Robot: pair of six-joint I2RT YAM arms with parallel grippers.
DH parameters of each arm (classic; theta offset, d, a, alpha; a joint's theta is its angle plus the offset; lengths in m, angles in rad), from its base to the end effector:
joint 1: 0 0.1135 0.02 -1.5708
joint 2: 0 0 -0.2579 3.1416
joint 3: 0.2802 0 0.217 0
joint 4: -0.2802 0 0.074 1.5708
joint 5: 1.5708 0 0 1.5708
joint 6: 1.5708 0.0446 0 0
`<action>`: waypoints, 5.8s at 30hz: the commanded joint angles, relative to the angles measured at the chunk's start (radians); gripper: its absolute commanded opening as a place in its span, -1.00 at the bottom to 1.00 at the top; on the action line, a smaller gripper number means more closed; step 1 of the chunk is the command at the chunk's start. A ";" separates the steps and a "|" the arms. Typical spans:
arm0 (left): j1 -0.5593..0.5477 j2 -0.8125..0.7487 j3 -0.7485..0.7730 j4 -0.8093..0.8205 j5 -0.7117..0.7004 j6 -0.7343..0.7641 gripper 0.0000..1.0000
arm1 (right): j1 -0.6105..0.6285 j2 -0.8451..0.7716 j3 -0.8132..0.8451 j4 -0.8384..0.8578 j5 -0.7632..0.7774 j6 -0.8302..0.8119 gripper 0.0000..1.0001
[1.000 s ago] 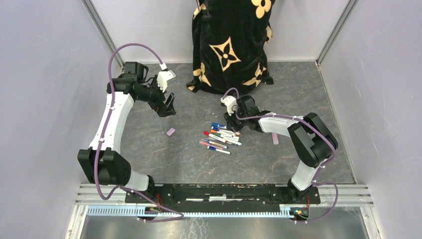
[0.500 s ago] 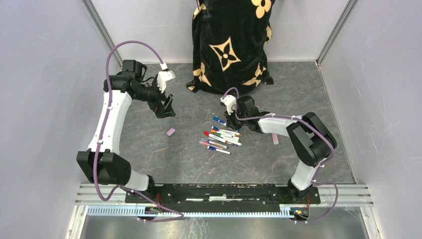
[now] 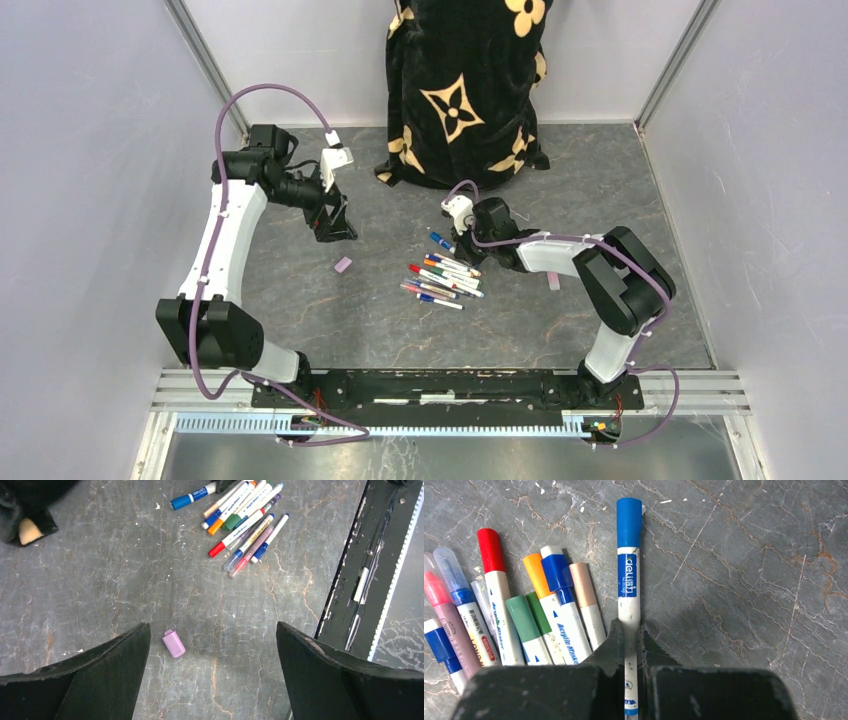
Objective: Open the pen caps
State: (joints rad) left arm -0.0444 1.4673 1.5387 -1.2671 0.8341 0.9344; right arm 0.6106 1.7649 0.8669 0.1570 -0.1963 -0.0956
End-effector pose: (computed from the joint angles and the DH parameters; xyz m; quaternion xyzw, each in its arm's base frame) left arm 0.2335 -0.0434 0.3480 0.4889 0.7573 -0.2858 0.3252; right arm 0.2683 0.1983 0.1614 -0.3520 0.8409 0.1889 0.3651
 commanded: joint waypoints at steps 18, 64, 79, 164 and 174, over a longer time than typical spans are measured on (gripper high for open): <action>-0.139 0.030 -0.049 -0.116 0.003 0.428 0.91 | 0.088 -0.182 0.267 -0.323 -0.681 0.063 -1.00; -0.239 -0.015 -0.198 -0.038 -0.142 0.447 -0.96 | 0.108 -0.048 0.327 -0.273 -0.715 0.200 -1.00; -0.031 0.064 -0.301 0.174 -0.120 0.423 -0.95 | -0.110 -0.237 0.078 -0.405 -0.233 0.205 -1.00; -0.037 0.071 -0.106 0.080 0.007 0.096 0.99 | 0.046 -0.027 0.044 -0.134 0.143 0.045 -1.00; -0.206 -0.001 -0.194 0.106 -0.001 0.284 1.00 | 0.046 -0.115 0.303 -0.328 -0.289 0.130 -1.00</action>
State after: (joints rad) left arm -0.2108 1.5101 1.3392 -1.1526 0.7906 1.0832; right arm 0.6563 1.7283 1.0992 -0.1249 -0.2413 -0.0246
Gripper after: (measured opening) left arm 0.996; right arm 0.023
